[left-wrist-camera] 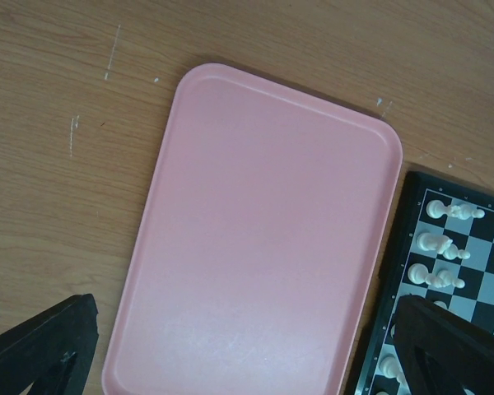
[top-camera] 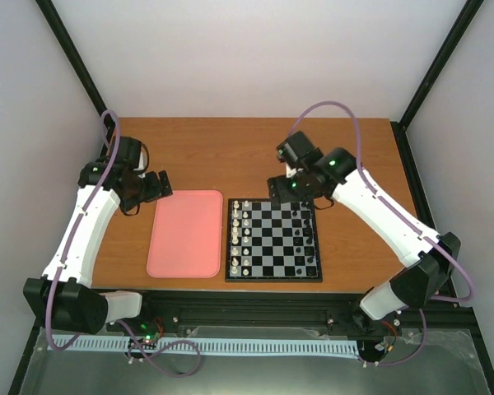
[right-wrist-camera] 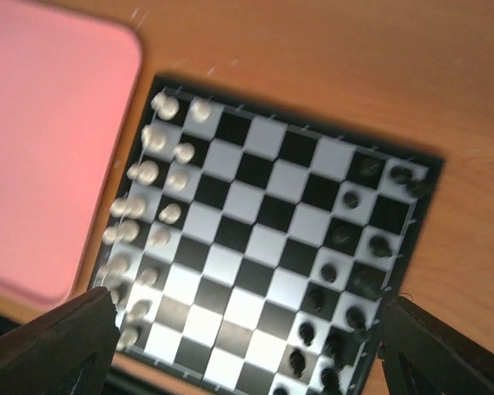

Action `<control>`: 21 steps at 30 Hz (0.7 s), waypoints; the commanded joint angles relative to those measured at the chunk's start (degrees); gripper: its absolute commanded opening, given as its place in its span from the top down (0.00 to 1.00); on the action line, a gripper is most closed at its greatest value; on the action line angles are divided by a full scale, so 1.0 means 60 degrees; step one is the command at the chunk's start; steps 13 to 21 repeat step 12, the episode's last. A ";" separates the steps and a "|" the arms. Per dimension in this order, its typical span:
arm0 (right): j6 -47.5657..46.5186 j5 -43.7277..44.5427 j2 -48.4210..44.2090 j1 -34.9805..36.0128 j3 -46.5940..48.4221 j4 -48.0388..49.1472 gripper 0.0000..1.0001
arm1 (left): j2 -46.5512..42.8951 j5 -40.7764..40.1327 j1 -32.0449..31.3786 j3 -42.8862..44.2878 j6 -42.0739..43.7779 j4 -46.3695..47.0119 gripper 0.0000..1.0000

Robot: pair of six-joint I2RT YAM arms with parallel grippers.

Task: Set up the chess pieces on the board
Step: Reset both arms

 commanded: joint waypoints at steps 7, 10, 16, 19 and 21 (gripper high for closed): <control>-0.0586 0.0519 -0.0196 -0.1923 0.0898 0.0510 0.00 | -0.0550 -0.0894 -0.0022 0.0517 -0.0963 -0.0310 0.00; -0.0785 0.0360 -0.0196 -0.2240 0.0969 0.0620 0.00 | -0.0501 -0.1316 -0.0023 0.0586 -0.0917 -0.0421 0.00; -0.0854 0.0294 -0.0196 -0.2356 0.1004 0.0676 0.00 | -0.0454 -0.1563 -0.0024 0.0692 -0.0800 -0.0514 0.00; -0.0854 0.0294 -0.0196 -0.2356 0.1004 0.0676 0.00 | -0.0454 -0.1563 -0.0024 0.0692 -0.0800 -0.0514 0.00; -0.0854 0.0294 -0.0196 -0.2356 0.1004 0.0676 0.00 | -0.0454 -0.1563 -0.0024 0.0692 -0.0800 -0.0514 0.00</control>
